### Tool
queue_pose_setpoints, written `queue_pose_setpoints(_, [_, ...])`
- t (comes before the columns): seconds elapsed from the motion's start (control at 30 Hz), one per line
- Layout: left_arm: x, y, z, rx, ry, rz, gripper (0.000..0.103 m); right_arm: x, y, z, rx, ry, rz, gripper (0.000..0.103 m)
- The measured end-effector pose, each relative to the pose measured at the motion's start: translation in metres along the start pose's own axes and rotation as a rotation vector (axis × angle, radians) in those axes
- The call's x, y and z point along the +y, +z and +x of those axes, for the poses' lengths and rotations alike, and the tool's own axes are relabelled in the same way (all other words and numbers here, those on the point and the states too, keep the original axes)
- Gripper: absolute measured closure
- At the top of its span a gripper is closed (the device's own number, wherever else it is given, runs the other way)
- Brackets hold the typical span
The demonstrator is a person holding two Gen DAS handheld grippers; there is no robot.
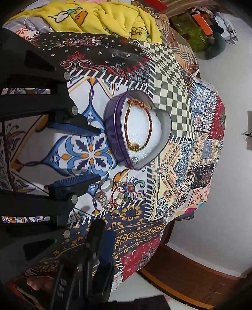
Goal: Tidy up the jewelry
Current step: 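Grasp a silver ring with the left tool while the right tool grasps a jeweled ring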
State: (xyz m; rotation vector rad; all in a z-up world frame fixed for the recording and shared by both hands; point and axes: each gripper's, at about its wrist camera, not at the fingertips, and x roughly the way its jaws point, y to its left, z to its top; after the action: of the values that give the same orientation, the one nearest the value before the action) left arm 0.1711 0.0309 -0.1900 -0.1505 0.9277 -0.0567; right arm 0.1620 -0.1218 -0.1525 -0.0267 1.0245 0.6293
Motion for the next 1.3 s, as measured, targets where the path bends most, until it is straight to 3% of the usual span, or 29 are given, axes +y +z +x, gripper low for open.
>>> queue_pose_setpoints(0.27, [0.003,-0.002,0.003,0.007,0.003,0.009,0.064,0.005,0.004,0.033,0.072,0.014,-0.01,0.064])
queue_pose_setpoints(0.33, [0.003,-0.003,0.005,0.014,0.0,0.012,0.064,0.004,0.006,0.032,0.06,0.016,-0.007,0.066])
queue_pose_setpoints(0.4, [0.001,-0.003,0.007,0.02,-0.003,0.018,0.064,0.004,0.006,0.033,0.054,0.008,-0.009,0.075])
queue_pose_setpoints(0.63, [-0.02,0.0,0.016,0.032,-0.013,0.091,0.064,0.003,0.0,0.023,0.028,-0.003,-0.01,0.075])
queue_pose_setpoints(1.03, [-0.049,0.018,0.046,0.08,-0.056,0.177,0.064,-0.038,-0.002,-0.018,-0.057,-0.04,0.1,0.075])
queue_pose_setpoints(1.13, [-0.051,0.021,0.054,0.081,-0.06,0.175,0.07,-0.044,-0.002,-0.023,-0.072,-0.042,0.117,0.075])
queue_pose_setpoints(1.23, [-0.049,0.025,0.059,0.082,-0.072,0.159,0.082,-0.045,-0.004,-0.026,-0.079,-0.042,0.123,0.075])
queue_pose_setpoints(1.3, [-0.048,0.027,0.061,0.083,-0.087,0.143,0.082,-0.045,-0.005,-0.028,-0.081,-0.042,0.126,0.075])
